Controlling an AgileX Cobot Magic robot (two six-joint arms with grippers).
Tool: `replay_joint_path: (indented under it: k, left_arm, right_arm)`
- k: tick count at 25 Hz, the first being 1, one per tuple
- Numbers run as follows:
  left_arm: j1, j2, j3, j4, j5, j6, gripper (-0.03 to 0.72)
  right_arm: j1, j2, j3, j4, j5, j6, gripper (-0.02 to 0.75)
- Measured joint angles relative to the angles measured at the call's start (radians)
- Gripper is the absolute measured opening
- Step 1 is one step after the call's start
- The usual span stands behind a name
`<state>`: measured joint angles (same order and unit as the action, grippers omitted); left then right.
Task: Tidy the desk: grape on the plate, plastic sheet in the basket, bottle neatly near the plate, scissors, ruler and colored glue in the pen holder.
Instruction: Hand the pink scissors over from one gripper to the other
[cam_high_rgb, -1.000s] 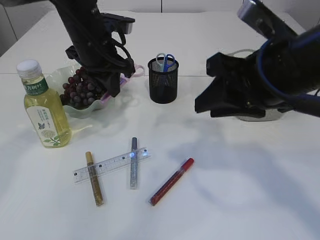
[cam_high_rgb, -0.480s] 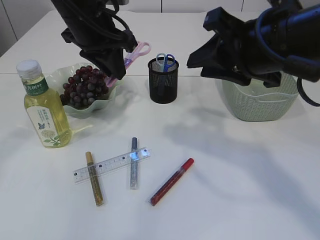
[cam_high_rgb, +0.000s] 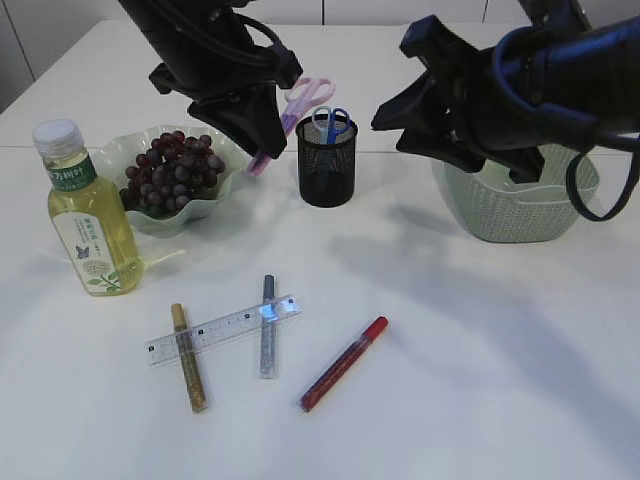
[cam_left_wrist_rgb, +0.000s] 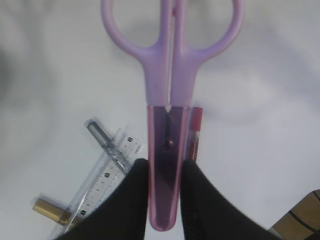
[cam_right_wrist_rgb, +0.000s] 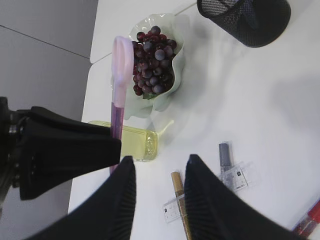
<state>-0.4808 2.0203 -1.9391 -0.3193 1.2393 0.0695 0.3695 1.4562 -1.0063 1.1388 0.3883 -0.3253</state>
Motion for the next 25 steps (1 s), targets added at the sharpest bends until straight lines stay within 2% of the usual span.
replay_joint_path:
  k: [4,17,25]
  left_arm:
    - [-0.023,-0.006,0.000,-0.020,0.002,0.008,0.141]
    - [-0.033,-0.047,0.000,-0.063,0.002,0.009,0.141]
    - [-0.035,-0.047,0.000,-0.099,0.002,0.012,0.141]
  right_arm:
    - [0.000,0.031,-0.015,0.069,-0.010,-0.052,0.279]
    - [-0.002,0.042,-0.040,0.296,-0.048,-0.291,0.282]
    - [-0.002,0.046,-0.048,0.423,-0.048,-0.441,0.379]
